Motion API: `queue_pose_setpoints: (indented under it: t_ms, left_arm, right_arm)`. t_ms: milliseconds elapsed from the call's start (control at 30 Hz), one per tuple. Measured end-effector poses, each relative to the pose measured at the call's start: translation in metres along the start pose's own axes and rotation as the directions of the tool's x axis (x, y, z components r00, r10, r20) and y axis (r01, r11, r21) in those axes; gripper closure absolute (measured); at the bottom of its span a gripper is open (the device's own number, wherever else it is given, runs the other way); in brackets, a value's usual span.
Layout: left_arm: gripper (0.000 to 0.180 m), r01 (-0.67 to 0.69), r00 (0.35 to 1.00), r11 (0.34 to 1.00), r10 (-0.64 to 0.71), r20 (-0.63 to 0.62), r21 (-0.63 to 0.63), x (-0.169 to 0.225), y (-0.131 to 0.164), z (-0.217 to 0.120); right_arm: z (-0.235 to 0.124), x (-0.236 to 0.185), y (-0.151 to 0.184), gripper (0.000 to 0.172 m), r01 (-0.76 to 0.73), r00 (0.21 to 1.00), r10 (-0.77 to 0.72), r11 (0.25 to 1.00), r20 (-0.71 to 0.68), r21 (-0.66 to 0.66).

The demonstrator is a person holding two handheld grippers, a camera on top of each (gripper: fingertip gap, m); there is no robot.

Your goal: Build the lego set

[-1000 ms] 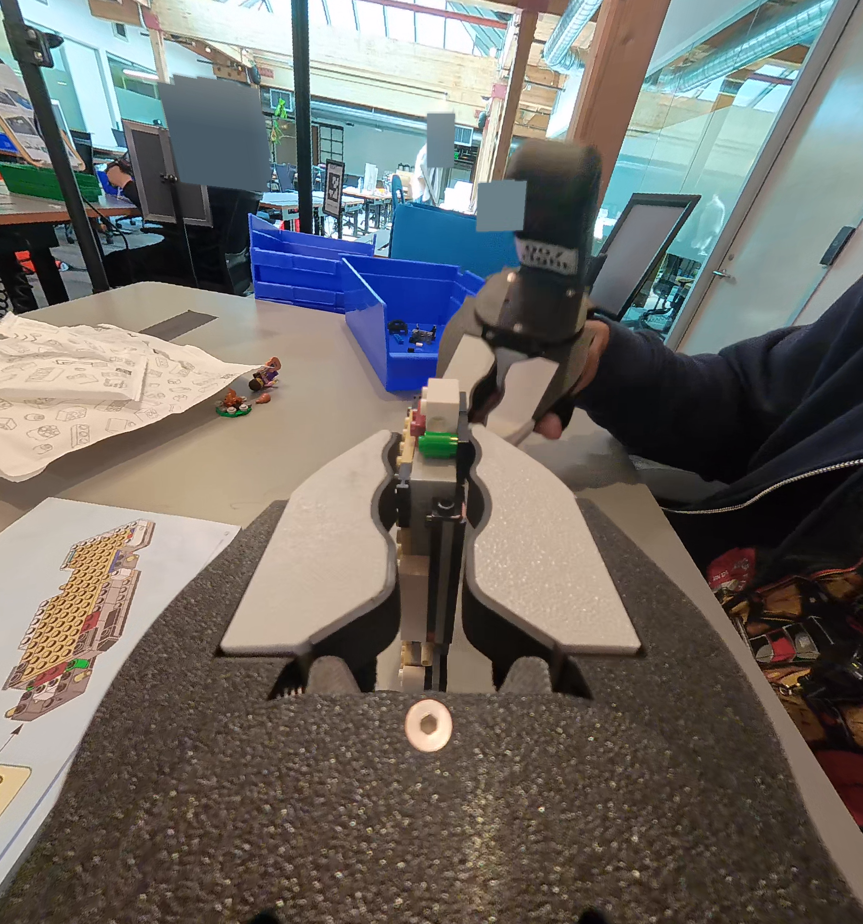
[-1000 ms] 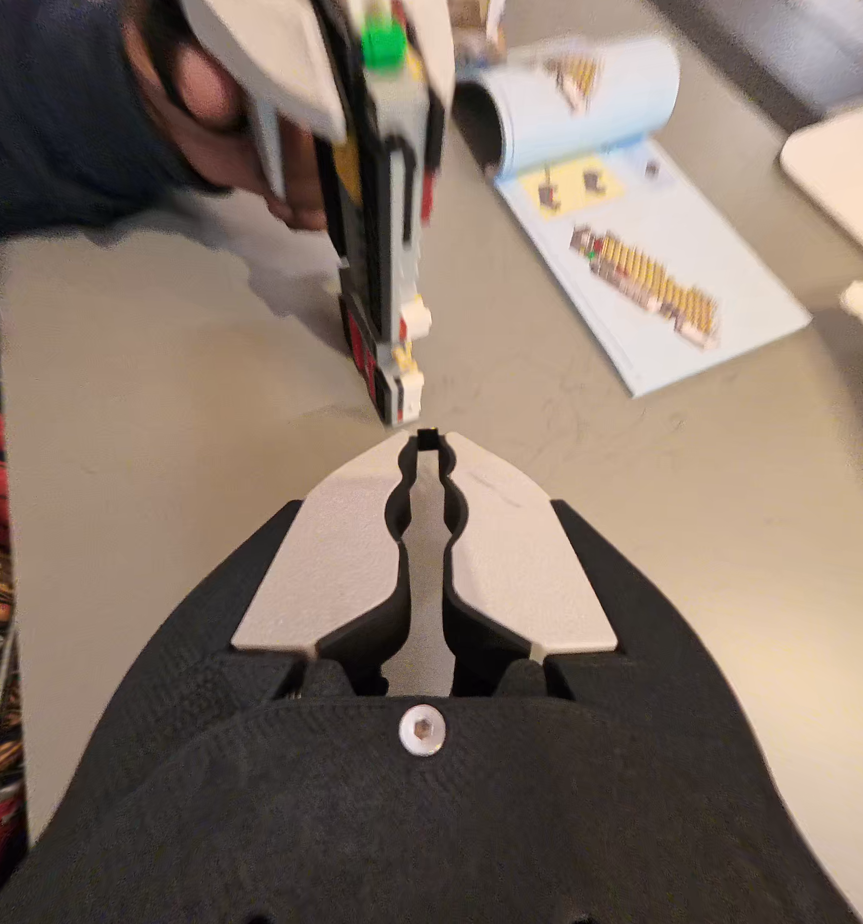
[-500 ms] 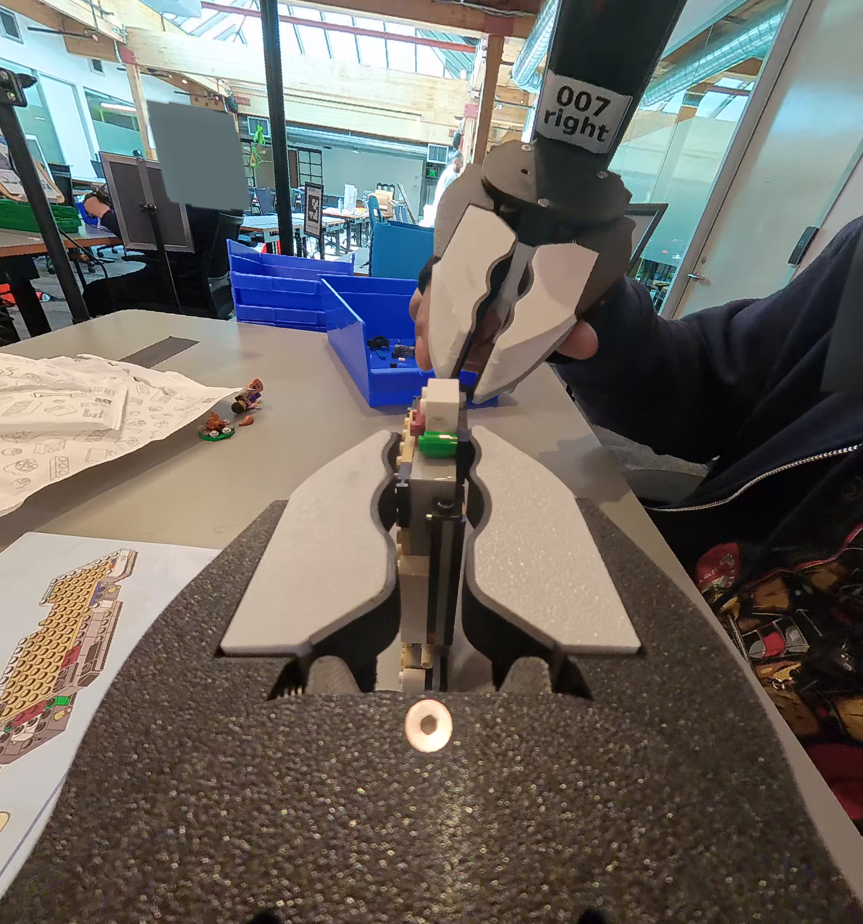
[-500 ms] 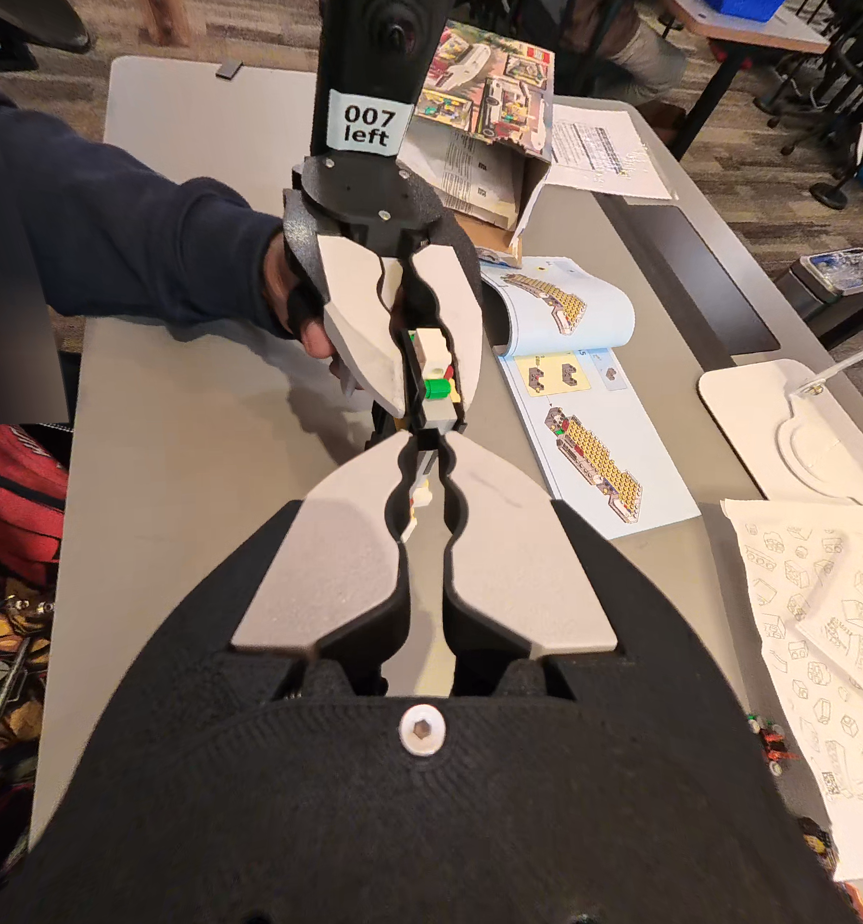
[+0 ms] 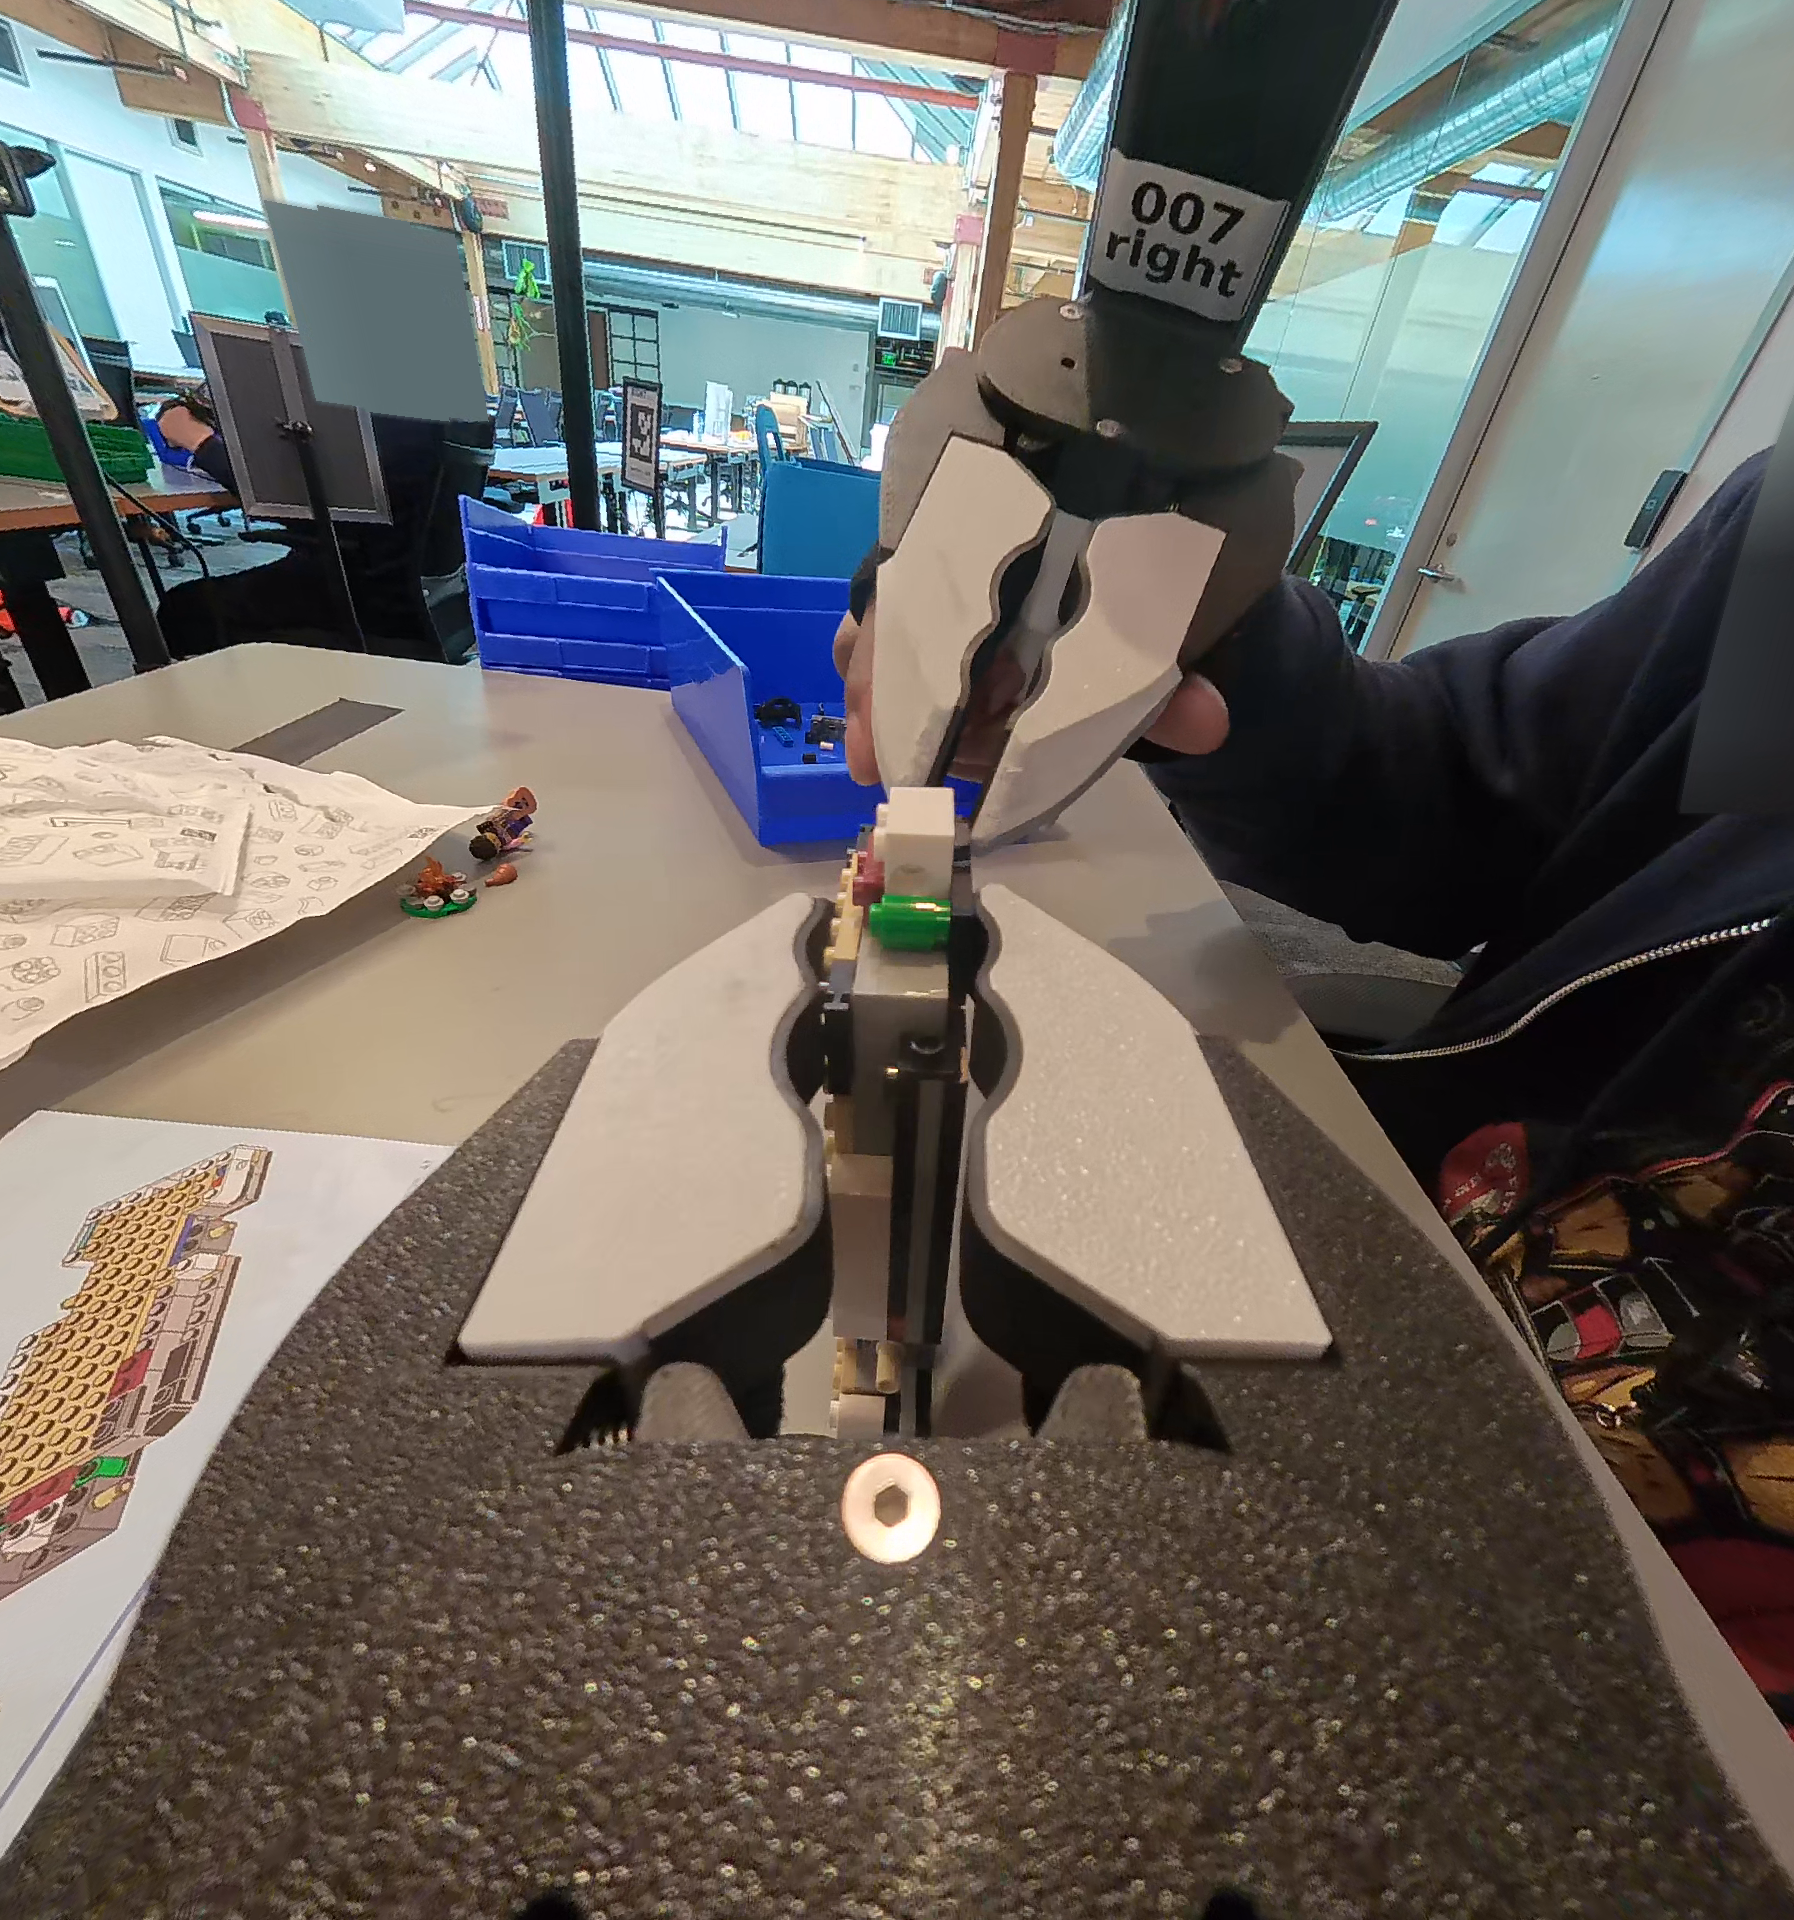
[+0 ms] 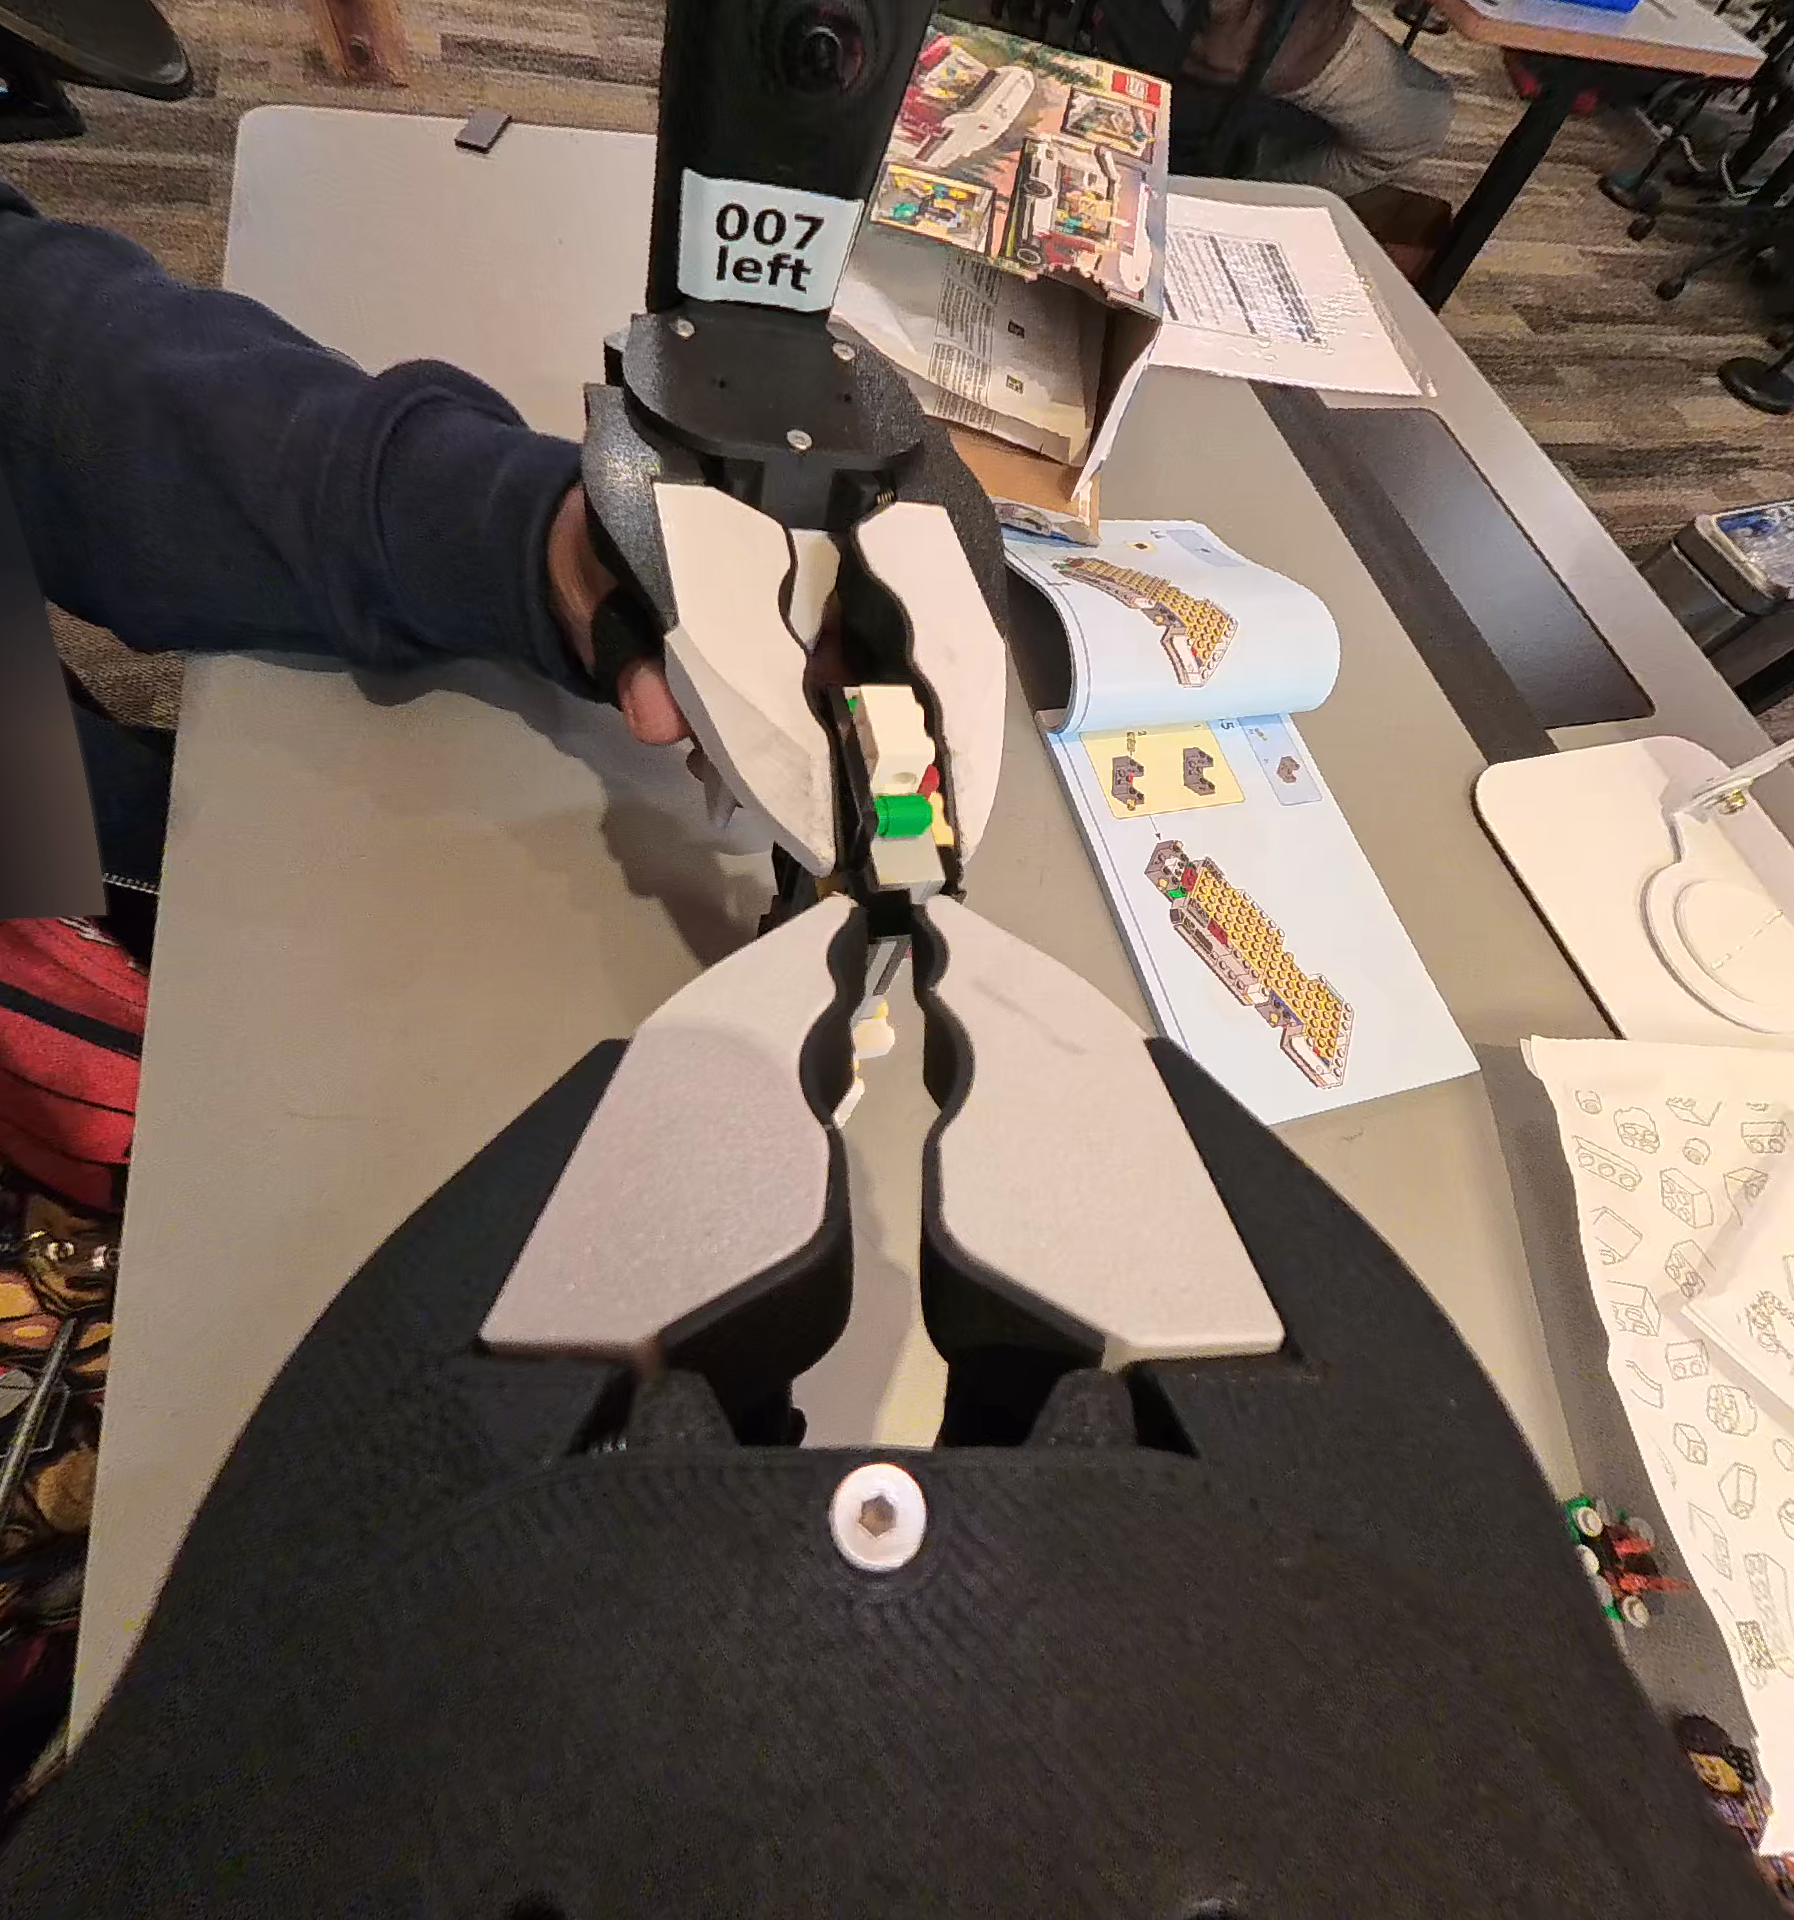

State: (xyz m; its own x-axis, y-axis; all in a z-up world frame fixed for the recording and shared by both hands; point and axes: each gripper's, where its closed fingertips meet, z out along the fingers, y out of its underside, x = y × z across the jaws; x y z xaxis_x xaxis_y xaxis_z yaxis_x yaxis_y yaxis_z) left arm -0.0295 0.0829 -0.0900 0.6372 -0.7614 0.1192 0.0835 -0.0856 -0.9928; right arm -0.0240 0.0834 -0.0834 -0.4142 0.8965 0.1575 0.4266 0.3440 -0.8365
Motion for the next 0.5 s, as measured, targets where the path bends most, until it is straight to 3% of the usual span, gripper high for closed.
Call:
queue_pose_setpoints:
  t_ms: [500]
  left_arm:
    - [0.157,0.007,1.000,1.000,-0.007,-0.001,0.007,-0.0001,-0.0003,0.0001]
  right_arm:
    - [-0.0007,-0.0007,-0.0005,0.157,0.013,1.000,-0.013,1.000,-0.008,0.005]
